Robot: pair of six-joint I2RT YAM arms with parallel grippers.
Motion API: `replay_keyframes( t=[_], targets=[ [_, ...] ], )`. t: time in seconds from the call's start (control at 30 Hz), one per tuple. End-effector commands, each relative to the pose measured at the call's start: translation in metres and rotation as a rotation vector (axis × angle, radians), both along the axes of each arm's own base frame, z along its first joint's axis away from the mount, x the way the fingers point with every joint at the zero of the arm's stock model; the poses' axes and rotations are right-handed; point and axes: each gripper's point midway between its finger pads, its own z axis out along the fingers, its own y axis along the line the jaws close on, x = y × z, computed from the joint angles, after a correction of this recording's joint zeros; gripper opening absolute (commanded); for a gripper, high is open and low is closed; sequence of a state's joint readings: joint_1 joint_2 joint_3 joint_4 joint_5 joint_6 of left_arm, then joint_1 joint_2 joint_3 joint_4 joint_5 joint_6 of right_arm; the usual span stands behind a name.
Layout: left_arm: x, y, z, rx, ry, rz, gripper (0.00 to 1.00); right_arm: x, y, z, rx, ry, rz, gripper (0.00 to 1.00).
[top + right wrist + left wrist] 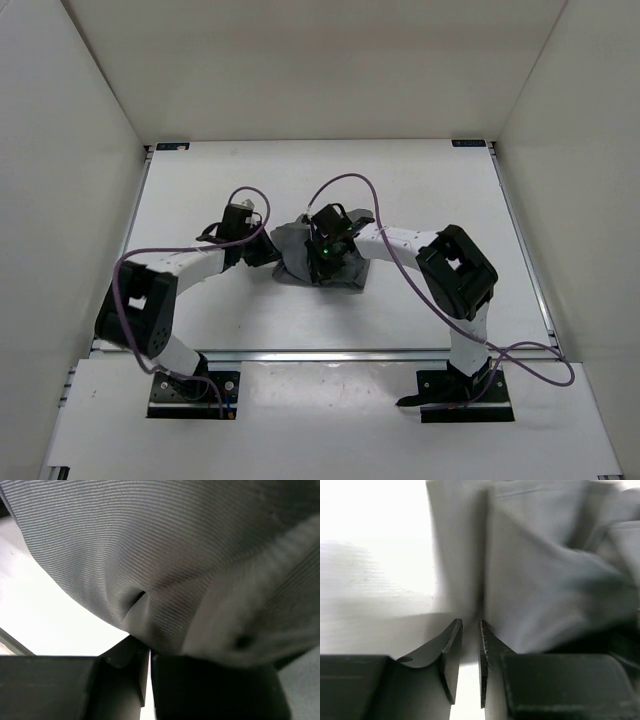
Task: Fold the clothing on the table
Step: Fold the skirt
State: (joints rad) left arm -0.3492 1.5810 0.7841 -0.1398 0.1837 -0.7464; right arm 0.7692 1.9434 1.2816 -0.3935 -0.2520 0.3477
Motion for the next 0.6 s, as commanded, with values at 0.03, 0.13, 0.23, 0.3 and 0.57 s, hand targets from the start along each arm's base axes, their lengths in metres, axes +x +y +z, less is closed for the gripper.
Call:
replay_keyframes(
  t=[0.03,0.13,0.23,0.3,0.57],
  targets=[
    [0.013,0.015,0.063,-0.010,-0.157,0.013,0.31,0.013,0.003,-0.003,-0.001,-0.018,0.003,0.06],
    [0.012,0.022,0.076,0.014,-0.174,0.007,0.33,0.015,0.012,0.027,0.055,-0.078,0.039,0.27],
    [0.005,0.025,0.082,-0.005,-0.182,-0.003,0.33,0.021,0.017,0.071,0.138,-0.139,0.042,0.34],
    [0.001,0.024,0.083,-0.017,-0.180,-0.012,0.35,0.021,0.017,0.102,0.202,-0.167,0.044,0.38],
    [-0.021,0.024,0.086,-0.004,-0.147,-0.132,0.99,0.028,-0.077,0.132,0.155,-0.194,-0.151,0.48]
  ],
)
